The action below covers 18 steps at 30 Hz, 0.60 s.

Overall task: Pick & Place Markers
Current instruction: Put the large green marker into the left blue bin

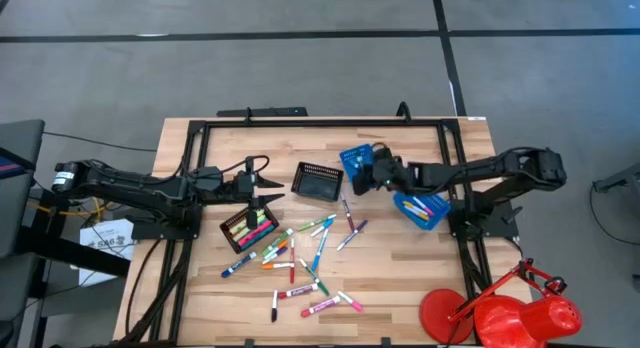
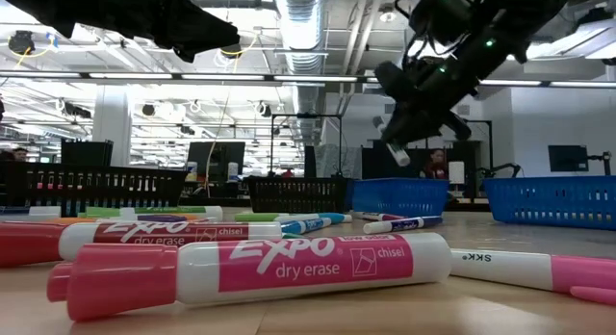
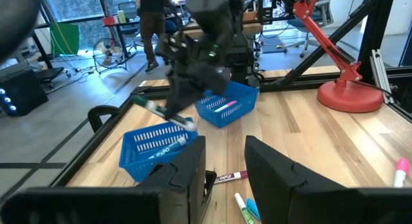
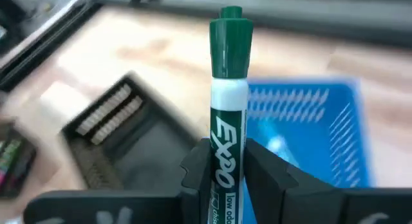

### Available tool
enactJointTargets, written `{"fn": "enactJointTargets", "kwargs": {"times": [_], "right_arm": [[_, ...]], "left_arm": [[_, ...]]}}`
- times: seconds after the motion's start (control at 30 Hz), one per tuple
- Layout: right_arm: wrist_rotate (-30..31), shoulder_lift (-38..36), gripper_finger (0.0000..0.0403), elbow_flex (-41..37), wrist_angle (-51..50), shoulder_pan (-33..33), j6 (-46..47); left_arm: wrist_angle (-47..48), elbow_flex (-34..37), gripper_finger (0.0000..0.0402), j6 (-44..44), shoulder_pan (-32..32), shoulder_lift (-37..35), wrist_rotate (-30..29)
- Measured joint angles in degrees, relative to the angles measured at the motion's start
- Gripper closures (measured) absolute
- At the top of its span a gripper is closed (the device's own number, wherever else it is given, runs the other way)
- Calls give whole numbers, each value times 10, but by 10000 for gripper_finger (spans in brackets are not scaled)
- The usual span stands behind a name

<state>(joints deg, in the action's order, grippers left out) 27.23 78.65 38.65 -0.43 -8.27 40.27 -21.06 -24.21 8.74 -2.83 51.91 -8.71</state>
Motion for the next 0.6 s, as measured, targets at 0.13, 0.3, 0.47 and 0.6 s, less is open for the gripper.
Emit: {"fn": "enactJointTargets", "kwargs": {"times": [0.13, 0.3, 0.47, 0.6], "right_arm": [[31, 7, 335, 0, 8, -44, -41], [-42, 54, 335, 0, -25, -85, -16], [-141, 105, 335, 0, -23, -82, -10], [-147, 114, 335, 0, -25, -64, 17]], "left_arm": [[0, 0, 296, 0, 0, 0, 0], [0, 0, 296, 0, 0, 0, 0], [0, 0, 296, 0, 0, 0, 0], [0, 0, 296, 0, 0, 0, 0]]}}
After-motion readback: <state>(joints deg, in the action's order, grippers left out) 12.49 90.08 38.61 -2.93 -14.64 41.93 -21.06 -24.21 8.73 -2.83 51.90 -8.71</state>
